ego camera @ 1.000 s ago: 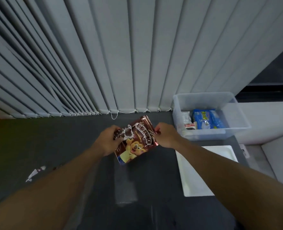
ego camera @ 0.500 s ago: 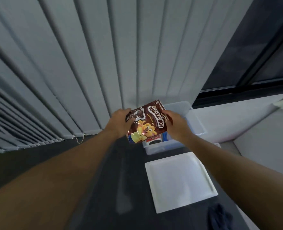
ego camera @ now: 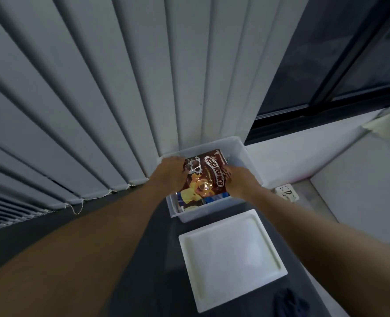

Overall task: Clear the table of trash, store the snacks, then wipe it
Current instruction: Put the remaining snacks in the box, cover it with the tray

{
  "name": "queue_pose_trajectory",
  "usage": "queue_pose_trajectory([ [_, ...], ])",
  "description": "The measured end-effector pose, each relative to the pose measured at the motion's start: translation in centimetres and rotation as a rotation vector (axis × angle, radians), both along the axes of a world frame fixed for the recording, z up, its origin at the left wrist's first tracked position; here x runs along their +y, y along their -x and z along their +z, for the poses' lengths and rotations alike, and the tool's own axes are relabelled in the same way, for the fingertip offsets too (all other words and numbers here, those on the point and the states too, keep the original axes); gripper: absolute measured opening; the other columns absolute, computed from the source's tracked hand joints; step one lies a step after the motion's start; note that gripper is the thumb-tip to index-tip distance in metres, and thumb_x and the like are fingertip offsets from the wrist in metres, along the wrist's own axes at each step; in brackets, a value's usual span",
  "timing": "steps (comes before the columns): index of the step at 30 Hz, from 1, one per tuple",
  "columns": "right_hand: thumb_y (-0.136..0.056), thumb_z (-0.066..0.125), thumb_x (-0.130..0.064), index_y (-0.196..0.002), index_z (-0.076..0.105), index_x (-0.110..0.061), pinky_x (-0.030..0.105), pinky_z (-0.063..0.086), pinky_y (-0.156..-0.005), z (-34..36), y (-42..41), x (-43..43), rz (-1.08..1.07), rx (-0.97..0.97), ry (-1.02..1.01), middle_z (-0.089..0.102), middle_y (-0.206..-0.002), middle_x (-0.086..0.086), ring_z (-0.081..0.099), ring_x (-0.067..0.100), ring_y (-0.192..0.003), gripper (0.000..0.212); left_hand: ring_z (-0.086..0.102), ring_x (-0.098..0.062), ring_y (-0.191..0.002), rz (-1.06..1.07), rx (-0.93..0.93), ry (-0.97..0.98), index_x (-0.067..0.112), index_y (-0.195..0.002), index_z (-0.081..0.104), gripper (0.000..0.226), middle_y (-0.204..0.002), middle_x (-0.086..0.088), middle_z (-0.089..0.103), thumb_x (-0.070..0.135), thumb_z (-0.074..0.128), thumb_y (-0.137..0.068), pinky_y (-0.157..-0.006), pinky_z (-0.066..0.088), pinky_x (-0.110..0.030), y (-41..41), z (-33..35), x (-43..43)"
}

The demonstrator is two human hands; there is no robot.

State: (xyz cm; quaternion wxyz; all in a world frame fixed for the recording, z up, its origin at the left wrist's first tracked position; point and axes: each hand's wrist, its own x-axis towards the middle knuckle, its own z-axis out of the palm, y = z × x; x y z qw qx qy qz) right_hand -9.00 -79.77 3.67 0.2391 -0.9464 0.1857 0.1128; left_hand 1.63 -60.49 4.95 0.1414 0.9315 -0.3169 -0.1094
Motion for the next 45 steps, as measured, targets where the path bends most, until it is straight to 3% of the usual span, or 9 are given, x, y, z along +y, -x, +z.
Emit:
queue_pose_trajectory([
  [3,-0.095,0.061,-0.029,-0.136,0.049,-0.025,0.035,0.047,-0.102,-0.2,-0.7,0.6,0.116,0.17,-0.001,0.059,-0.123,0.001,0.058,0.023,-0.117,0.043,0.033,-0.03,-0.142,-0.121,-0.102,-0.367,0.017,-0.145,0.035,0.065,-0.152,-0.009,0.039,0.057,0.042,-0.095,-0.12,0.018,-0.052,0.4,-1.6,0.3],
  [7,-0.098,0.05,-0.045,-0.149,0.032,-0.029,0.038,0.042,-0.107,-0.8,-1.5,1.4,0.199,0.275,-0.034,0.045,-0.147,0.002,0.049,0.024,-0.128,0.057,-0.002,-0.03,-0.153,-0.195,-0.18,-0.574,0.019,-0.159,0.01,0.08,-0.167,-0.007,0.006,0.066,0.024,-0.096,-0.121,-0.006,-0.057,1.1,-2.9,0.9],
  [12,-0.093,0.04,-0.058,-0.152,0.027,-0.033,0.059,0.029,-0.114,-1.6,-1.6,1.2,0.231,0.306,0.088,0.017,-0.163,0.002,0.023,0.035,-0.147,0.065,-0.002,-0.029,-0.154,-0.2,-0.177,-0.525,0.018,-0.159,0.009,0.075,-0.167,-0.008,0.005,0.061,0.024,-0.099,-0.122,-0.004,-0.054,0.9,-2.3,1.1],
  [17,-0.102,0.044,-0.048,-0.142,0.044,-0.028,0.039,0.052,-0.099,-0.9,-0.2,1.4,0.137,-0.062,0.053,0.053,-0.141,-0.002,0.053,0.021,-0.126,0.044,0.007,-0.027,-0.153,-0.166,-0.101,-0.342,0.016,-0.157,0.017,0.068,-0.166,-0.008,0.014,0.052,0.031,-0.101,-0.124,0.004,-0.05,1.6,-1.7,1.3],
  [23,-0.101,0.053,-0.031,-0.119,0.068,-0.017,0.027,0.046,-0.089,-0.4,3.6,0.4,0.122,-0.358,0.013,0.068,-0.117,0.004,0.06,0.018,-0.108,0.027,0.057,-0.026,-0.116,-0.059,-0.1,0.063,0.014,-0.133,0.056,0.045,-0.129,-0.006,0.062,0.037,0.052,-0.095,-0.1,0.045,-0.04,4.6,-0.6,2.3],
  [28,-0.098,0.058,-0.02,-0.115,0.071,-0.013,0.032,0.046,-0.092,-0.8,7.7,-0.7,0.066,-0.483,0.009,0.067,-0.118,0.005,0.058,0.023,-0.112,0.022,0.059,-0.026,-0.104,-0.03,-0.148,0.152,0.013,-0.124,0.063,0.036,-0.116,-0.006,0.064,0.034,0.055,-0.096,-0.091,0.046,-0.038,7.8,-0.4,3.0],
  [32,-0.096,0.06,-0.018,-0.122,0.067,-0.013,0.042,0.049,-0.102,-1.7,10.4,-0.9,0.065,-0.564,0.075,0.062,-0.13,0.006,0.054,0.024,-0.122,0.027,0.052,-0.026,-0.12,0.014,-0.168,0.211,0.011,-0.131,0.055,0.042,-0.132,-0.006,0.056,0.031,0.057,-0.095,-0.103,0.042,-0.038,10.4,-1.4,4.3],
  [38,-0.096,0.06,-0.018,-0.147,0.044,-0.015,0.041,0.033,-0.114,-4.5,14.9,-0.1,0.06,-0.479,0.129,0.031,-0.16,0.008,0.031,0.028,-0.147,0.053,0.035,-0.028,-0.141,0.38,0.05,0.323,0.009,-0.153,0.025,0.065,-0.157,-0.009,0.027,0.038,0.049,-0.1,-0.114,0.037,-0.046,15.1,-4.2,6.3],
  [45,-0.095,0.058,-0.037,-0.15,0.033,-0.014,0.045,0.036,-0.112,-8.8,18.1,-0.2,-0.194,0.05,0.133,0.038,-0.154,0.01,0.039,0.029,-0.139,0.064,0.045,-0.033,-0.132,0.45,0.469,-0.078,0.005,-0.147,0.033,0.062,-0.15,-0.014,0.033,0.039,0.051,-0.099,-0.105,0.04,-0.043,18.6,-8.7,6.8],
])
